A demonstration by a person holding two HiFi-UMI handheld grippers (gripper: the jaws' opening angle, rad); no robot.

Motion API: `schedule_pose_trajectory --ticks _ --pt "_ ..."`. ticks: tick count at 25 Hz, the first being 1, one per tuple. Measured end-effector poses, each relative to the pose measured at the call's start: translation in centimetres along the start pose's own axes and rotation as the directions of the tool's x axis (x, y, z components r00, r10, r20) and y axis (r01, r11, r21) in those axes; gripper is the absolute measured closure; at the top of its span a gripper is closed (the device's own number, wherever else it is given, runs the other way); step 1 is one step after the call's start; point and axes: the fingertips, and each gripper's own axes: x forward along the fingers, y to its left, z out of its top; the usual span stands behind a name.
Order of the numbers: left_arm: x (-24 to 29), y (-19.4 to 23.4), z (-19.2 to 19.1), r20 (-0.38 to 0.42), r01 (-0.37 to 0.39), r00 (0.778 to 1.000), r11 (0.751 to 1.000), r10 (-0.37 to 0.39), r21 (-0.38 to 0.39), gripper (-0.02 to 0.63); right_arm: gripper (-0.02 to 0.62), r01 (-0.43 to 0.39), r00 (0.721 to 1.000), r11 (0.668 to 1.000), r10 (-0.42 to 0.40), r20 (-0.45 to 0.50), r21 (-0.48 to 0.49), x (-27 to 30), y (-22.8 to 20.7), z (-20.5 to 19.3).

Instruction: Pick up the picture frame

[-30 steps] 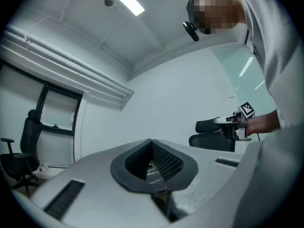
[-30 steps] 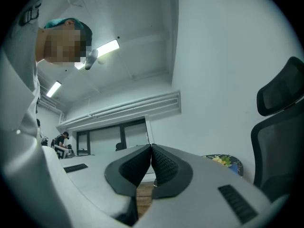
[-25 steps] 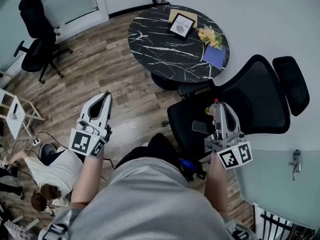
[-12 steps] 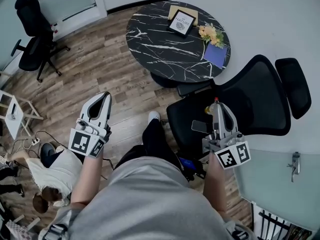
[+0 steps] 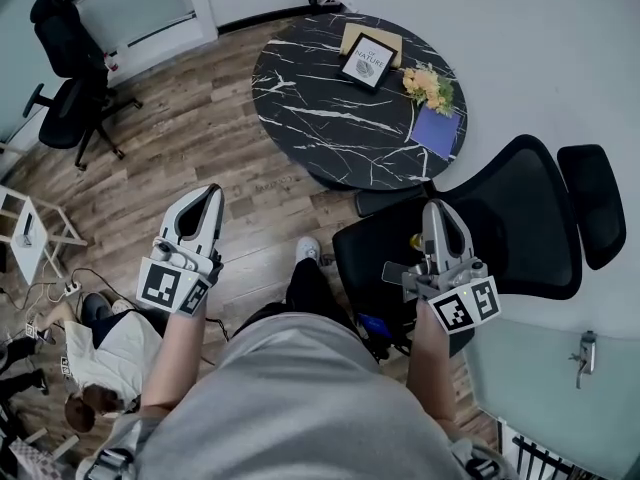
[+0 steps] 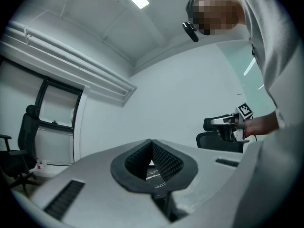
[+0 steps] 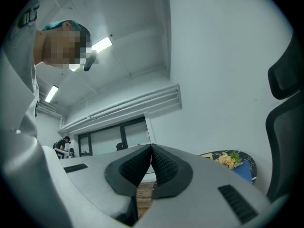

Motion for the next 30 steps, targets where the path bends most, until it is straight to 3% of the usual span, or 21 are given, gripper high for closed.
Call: schedule_pose_trajectory --ticks 19,30 --pt "13.9 1.5 0.3 -0.001 0.038 0.999 0.999 -0.038 0.019 0.599 0.569 0.019 0.999 0.999 -0.020 0.027 0.048 8.9 -11.2 1.6" --pt "19.0 3.8 0.8 0.000 0.036 0.999 0.999 -0.036 0.035 0.600 0.569 0.001 0.999 0.998 -0.003 0.034 0.065 13.7 -14.4 1.4"
